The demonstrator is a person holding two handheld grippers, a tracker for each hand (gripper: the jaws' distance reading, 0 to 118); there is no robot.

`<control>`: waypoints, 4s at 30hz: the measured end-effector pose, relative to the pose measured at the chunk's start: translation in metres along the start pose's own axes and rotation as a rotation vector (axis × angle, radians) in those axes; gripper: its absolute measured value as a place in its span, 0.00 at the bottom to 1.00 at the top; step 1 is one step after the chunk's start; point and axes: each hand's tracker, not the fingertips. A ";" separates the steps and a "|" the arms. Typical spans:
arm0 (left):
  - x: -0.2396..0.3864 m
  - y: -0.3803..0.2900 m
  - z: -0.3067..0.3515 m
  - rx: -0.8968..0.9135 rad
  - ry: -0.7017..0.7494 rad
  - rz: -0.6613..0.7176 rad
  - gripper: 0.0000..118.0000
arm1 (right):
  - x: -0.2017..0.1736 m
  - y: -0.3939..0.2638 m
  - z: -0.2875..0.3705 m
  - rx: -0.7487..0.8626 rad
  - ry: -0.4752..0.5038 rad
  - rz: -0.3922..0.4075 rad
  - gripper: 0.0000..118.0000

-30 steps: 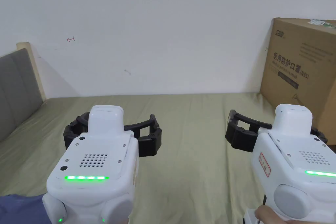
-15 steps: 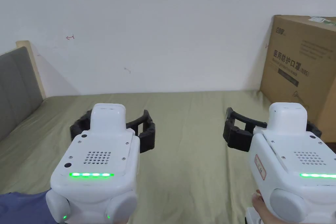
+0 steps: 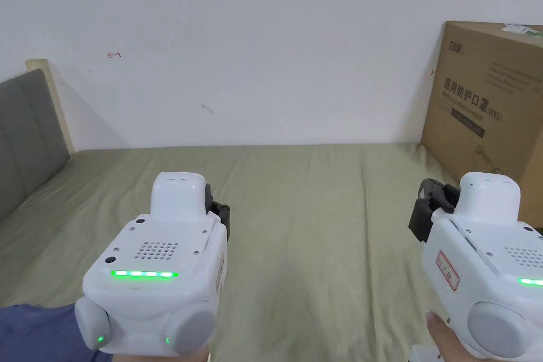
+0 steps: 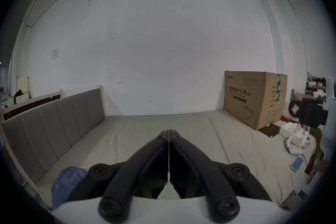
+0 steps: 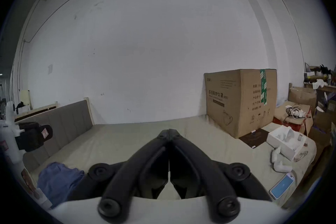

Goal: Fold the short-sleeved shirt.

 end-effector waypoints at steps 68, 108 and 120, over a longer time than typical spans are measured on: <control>-0.325 -0.131 0.036 -0.628 0.211 0.158 0.00 | -0.129 -0.084 -0.058 -0.469 0.513 0.134 0.00; 0.049 -0.116 -0.136 -1.046 -0.513 0.446 0.89 | 0.056 -0.051 -0.005 -0.374 0.140 -0.110 0.00; -0.071 -0.076 0.000 -0.503 -0.202 0.273 0.12 | 0.044 -0.055 0.008 -0.337 0.156 -0.080 0.00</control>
